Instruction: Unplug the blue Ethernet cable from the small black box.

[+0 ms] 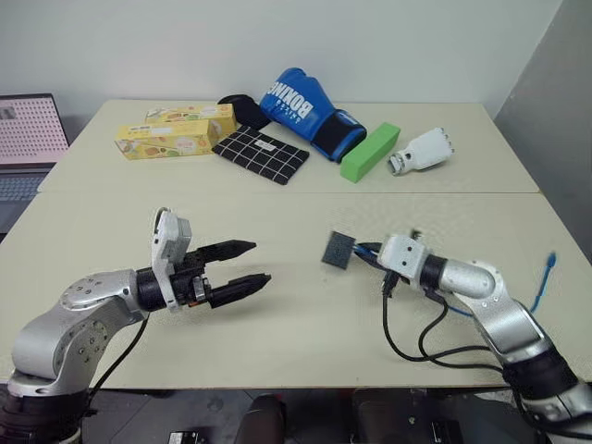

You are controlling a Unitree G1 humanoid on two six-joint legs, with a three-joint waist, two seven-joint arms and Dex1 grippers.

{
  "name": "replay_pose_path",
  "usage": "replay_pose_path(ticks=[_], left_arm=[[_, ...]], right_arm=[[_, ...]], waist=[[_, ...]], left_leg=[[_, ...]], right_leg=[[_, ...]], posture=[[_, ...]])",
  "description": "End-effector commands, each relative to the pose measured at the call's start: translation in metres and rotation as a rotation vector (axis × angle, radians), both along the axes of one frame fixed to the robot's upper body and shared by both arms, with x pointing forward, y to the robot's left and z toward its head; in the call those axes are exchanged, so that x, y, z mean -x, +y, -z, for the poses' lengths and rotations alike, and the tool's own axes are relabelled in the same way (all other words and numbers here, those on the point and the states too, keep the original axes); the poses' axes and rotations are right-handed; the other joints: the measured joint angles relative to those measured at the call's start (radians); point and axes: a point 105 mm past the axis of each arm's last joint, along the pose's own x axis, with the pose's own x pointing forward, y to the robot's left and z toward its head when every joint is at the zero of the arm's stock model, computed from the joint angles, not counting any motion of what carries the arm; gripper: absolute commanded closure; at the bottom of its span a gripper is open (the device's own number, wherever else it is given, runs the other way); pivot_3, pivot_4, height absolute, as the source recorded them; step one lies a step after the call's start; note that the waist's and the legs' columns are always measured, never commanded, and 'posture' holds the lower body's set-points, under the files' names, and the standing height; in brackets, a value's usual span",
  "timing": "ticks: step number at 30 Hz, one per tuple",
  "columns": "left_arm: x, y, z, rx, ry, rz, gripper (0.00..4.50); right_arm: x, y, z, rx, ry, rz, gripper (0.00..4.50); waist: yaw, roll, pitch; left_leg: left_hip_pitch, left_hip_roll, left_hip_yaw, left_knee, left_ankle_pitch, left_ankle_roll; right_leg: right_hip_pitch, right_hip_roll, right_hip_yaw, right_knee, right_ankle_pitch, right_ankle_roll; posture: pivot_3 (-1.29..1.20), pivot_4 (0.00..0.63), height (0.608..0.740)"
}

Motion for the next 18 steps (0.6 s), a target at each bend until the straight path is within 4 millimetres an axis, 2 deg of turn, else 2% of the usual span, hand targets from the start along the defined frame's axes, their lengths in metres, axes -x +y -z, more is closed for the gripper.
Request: replay_pose_path(ticks=[1, 4, 17, 18], left_arm=[[0.0, -0.01, -0.008, 0.09, 0.04, 0.023, 0.0], [-0.003, -0.016, -0.005, 0.116, 0.07, 0.02, 0.0], [-0.007, -0.027, -0.013, 0.223, 0.111, 0.029, 0.0], [-0.007, -0.028, -0.013, 0.229, 0.115, 0.034, 0.18]], right_arm=[[0.01, 0.022, -0.029, 0.024, -0.153, -0.214, 4.34], [0.015, 0.034, -0.043, 0.046, -0.22, -0.314, 4.34], [0.016, 0.057, -0.053, 0.073, -0.29, -0.419, 4.34], [0.016, 0.058, -0.054, 0.075, -0.299, -0.422, 4.34]], waist=[[0.002, 0.0, 0.0], [0.002, 0.0, 0.0], [0.003, 0.0, 0.0], [0.004, 0.0, 0.0]], left_leg=[[0.0, 0.0, -0.001, 0.0, 0.0, 0.0], [-0.001, 0.001, -0.001, 0.001, 0.0, 0.0], [-0.001, 0.001, -0.002, 0.001, 0.0, -0.001], [-0.001, 0.001, -0.002, 0.001, 0.0, -0.001]], right_leg=[[0.0, 0.0, 0.0, 0.0, 0.0, 0.0], [0.0, -0.001, 0.0, 0.0, 0.0, 0.0], [0.0, -0.002, 0.0, 0.001, 0.0, 0.0], [0.0, -0.002, 0.0, 0.001, 0.0, 0.0]], posture=[[0.0, 0.15, 0.74], [0.0, 0.15, 0.74], [0.0, 0.15, 0.74], [0.0, 0.15, 0.74]])
